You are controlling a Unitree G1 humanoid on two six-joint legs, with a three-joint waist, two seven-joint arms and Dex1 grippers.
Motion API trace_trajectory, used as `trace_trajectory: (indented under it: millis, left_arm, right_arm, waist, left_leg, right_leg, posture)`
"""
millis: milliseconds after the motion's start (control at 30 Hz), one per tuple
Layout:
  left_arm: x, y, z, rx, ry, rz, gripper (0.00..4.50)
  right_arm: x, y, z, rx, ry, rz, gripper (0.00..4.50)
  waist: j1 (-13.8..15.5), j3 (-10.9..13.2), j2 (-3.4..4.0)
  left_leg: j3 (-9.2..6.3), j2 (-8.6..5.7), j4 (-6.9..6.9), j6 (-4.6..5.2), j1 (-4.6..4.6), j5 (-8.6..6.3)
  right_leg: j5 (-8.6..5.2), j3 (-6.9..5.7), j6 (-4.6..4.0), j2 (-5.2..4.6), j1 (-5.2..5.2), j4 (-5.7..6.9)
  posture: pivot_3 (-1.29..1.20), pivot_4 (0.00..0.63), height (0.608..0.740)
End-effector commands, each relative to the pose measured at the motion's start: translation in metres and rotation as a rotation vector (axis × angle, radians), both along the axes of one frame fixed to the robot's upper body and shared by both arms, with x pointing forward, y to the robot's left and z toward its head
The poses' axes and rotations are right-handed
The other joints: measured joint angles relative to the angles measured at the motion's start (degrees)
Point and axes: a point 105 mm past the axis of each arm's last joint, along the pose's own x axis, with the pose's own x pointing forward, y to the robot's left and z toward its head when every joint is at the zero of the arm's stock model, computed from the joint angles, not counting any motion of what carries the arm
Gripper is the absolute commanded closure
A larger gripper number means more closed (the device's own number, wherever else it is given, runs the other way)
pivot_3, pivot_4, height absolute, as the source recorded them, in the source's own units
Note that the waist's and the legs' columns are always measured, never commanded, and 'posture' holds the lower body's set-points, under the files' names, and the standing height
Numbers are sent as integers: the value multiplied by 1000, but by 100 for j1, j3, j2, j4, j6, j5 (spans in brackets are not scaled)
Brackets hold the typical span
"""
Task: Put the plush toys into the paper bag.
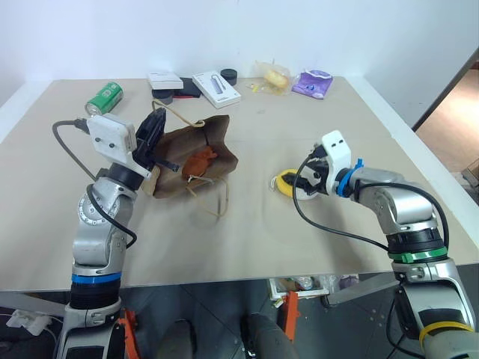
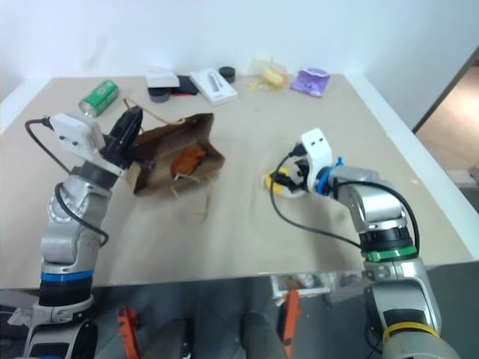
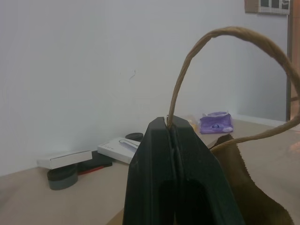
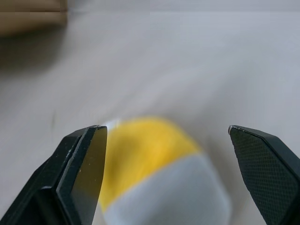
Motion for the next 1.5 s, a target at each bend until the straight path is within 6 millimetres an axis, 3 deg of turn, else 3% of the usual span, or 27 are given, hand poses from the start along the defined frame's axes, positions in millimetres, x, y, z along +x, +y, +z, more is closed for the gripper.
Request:
trace_trajectory:
  millis: [33, 67, 100, 200, 233, 333, 433, 500, 633, 800, 867, 1033, 1267, 1500]
  left_arm:
    - [-2, 5, 13, -21, -43, 10, 4500]
    - [-2, 5, 13, -23, -42, 11, 4500]
    - [-2, 5, 13, -25, -41, 11, 4500]
    - [-2, 5, 13, -29, -40, 12, 4500]
    - [-2, 5, 13, -30, -39, 13, 4500]
    - [-2, 6, 13, -35, -39, 15, 4500]
    - [-2, 4, 12, -39, -35, 11, 4500]
    - [-2, 3, 12, -39, -33, 9, 4500]
    - [0, 1, 12, -47, -30, 4, 4500]
    - [-1, -1, 14, -59, -33, 1, 4500]
    - [-1, -1, 14, -66, -32, 3, 4500]
    - [-4, -2, 13, -73, -27, 4, 4500]
    - [-5, -1, 13, -85, -26, 19, 4500]
    - [-6, 0, 13, -96, -26, 27, 4500]
  right_arm:
    - [-2, -5, -5, -25, 15, 5, 583]
    - [-2, -5, -6, -29, 20, 7, 1209]
    - [-2, -6, -6, -29, 21, 10, 1418]
    - [-3, -4, -3, -21, 4, 29, 2651]
    - [-3, 1, 6, 6, -39, 55, 2878]
    - [-13, 28, 47, 187, -172, 201, 3858]
    - [-47, 69, 102, 418, -270, 445, 4356]
    - [-53, 88, 111, 448, -272, 490, 4426]
    - [-52, 134, 110, 469, -200, 512, 4439]
    - [-37, 182, 68, 318, -105, 446, 4440]
    - [-33, 198, 61, 304, -102, 434, 4440]
    - [-29, 238, 76, 363, -134, 439, 4440]
    - [-23, 272, 93, 407, -188, 385, 4440]
    - [-22, 290, 63, 299, -180, 402, 4440]
  waist:
    - [12, 0, 0]
    - [15, 0, 0]
    - [20, 0, 0]
    - [24, 0, 0]
    - [24, 0, 0]
    - [19, 0, 0]
    - [18, 2, 3]
    - [14, 2, 4]
    - [25, 0, 0]
    - [28, 0, 0]
    - [28, 0, 0]
    - [28, 0, 0]
    - [28, -1, -1]
    - [30, -2, -3]
  left_leg:
    - [0, -1, 0, 0, -1, 0]
    - [1, -4, 2, 0, -2, 0]
    - [1, -4, 3, 0, -3, 0]
    - [1, -5, 6, 0, -3, 0]
    - [1, -5, 6, 0, -2, 0]
    - [1, -4, 6, 0, -1, 0]
    - [-1, -3, 5, 0, -2, 0]
    - [-3, 3, 4, 0, -1, 0]
    - [-11, 4, 6, 0, 1, 0]
    - [-7, 3, 9, -1, -2, 1]
    - [-7, 2, 11, -1, -6, 1]
    - [-9, 3, 10, -1, -14, 1]
    - [-20, 6, 7, -1, -16, 1]
    - [-24, 1, 10, -1, -25, 1]
  right_leg:
    - [0, 0, 1, -1, 0, 0]
    - [-1, 1, 3, -3, 0, -1]
    - [-1, 1, 3, -4, 0, -1]
    - [0, 1, 2, -4, 2, -1]
    - [0, 1, 1, -4, 2, -1]
    - [2, 1, 4, -2, 2, -1]
    - [3, 0, 6, -1, 0, 0]
    - [5, -2, 8, 3, 1, 3]
    - [6, -11, 3, 2, 6, 3]
    - [7, -10, -4, -2, 6, 3]
    - [7, -10, -2, -3, 4, 2]
    - [9, -14, 4, -2, -4, 2]
    - [8, -26, 2, -1, -5, 2]
    - [7, -27, 3, -6, -5, -2]
  posture:
    - [0, 150, 740]
    - [0, 150, 740]
    - [0, 150, 740]
    - [0, 150, 740]
    - [0, 150, 740]
    - [0, 150, 740]
    - [0, 150, 740]
    - [0, 150, 740]
    - [0, 150, 740]
    - [0, 150, 740]
    - [0, 150, 740]
    - [0, 150, 740]
    - [0, 150, 740]
    - [0, 150, 740]
